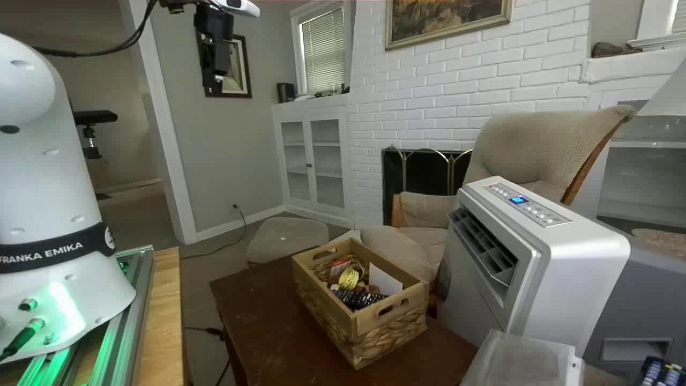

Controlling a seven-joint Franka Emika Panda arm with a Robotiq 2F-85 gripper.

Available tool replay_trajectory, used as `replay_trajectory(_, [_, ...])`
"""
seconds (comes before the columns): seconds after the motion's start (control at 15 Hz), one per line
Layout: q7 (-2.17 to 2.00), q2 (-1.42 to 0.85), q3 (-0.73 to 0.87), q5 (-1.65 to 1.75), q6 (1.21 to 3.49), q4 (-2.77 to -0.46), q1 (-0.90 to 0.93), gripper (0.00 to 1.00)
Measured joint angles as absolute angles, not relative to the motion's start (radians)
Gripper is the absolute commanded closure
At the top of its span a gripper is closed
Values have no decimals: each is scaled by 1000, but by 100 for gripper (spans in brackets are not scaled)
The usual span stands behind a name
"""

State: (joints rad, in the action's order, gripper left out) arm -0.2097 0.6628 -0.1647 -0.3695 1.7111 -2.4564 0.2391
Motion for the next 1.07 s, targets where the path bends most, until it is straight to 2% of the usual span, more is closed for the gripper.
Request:
replay_trajectory(0.6, [-231, 663, -183, -370, 1725, -2458, 224, 0])
replay_trajectory(0.8, [-345, 625, -234, -370, 1857, -2467, 172, 0])
replay_trajectory(1.07, [-454, 486, -274, -362, 2158, -2511, 100, 0])
